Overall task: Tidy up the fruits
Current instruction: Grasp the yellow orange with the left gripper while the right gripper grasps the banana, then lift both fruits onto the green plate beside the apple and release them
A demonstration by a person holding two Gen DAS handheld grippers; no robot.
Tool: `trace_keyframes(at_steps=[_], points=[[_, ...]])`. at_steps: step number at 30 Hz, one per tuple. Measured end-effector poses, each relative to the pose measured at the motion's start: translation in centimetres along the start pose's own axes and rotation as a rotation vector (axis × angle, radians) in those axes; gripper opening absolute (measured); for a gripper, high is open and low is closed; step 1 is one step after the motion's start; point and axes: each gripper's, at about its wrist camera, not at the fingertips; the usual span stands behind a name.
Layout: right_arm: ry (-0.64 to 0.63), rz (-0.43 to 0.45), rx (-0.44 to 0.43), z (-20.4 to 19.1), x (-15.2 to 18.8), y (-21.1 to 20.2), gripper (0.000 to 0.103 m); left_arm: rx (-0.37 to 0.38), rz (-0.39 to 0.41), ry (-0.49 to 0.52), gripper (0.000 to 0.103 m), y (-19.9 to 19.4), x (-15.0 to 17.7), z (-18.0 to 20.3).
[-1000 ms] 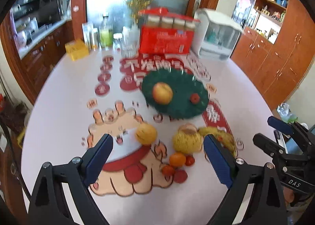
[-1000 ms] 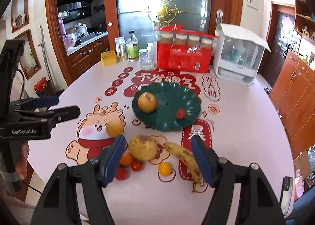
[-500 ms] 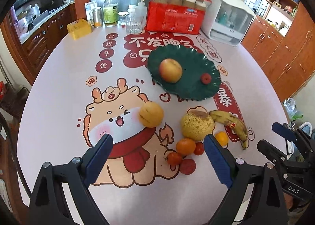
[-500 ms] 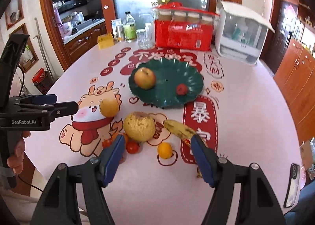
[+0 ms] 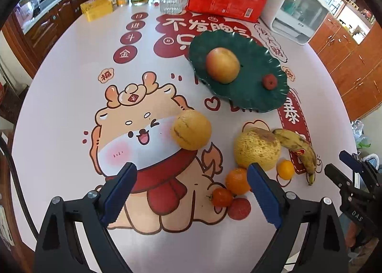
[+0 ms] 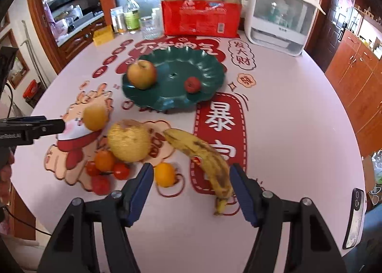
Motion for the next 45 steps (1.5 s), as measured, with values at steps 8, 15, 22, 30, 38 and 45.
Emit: trace_keyframes(at_steps=[8,15,22,30,38,45], points=[[-0.045,-0.064,0.005,1.6,-0.5,4.3,0.057,-0.003,-0.068,-0.085,0.093,3.6,-1.4,-1.3],[-0.082,-0.126,-0.025,1.9,-0.3,7.6,0.054,0.012,-0.13,-0.155,0.091,7.0,-2.1,-2.0],[-0.085,-0.181,-0.057,2.4,0.0,9.9,0.052,0.031,-0.182,-0.204,0.08,9.6,-2.6,-2.4],[-0.138,-0.194,-0.088,2.2,-0.1,10.9,0.052,0.021,-0.186,-0.186,0.067,11.1,-3.4,-1.6],[-0.202,-0.197,-0.117,1.6,-0.5,11.4,0.051,-0.035,-0.173,-0.092,0.052,11.5,-3.8,0.4],[-0.202,-0.212,-0.097,1.2,-0.6,11.4,0.047,-0.052,-0.156,-0.019,0.051,10.9,-3.3,1.8]])
Point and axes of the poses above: each gripper's, at about its wrist camera, not at the fingertips, and y roughly the way its jaws point, z to its right, x to its underside, and after that the axes turned 5 degrees about z, right-handed
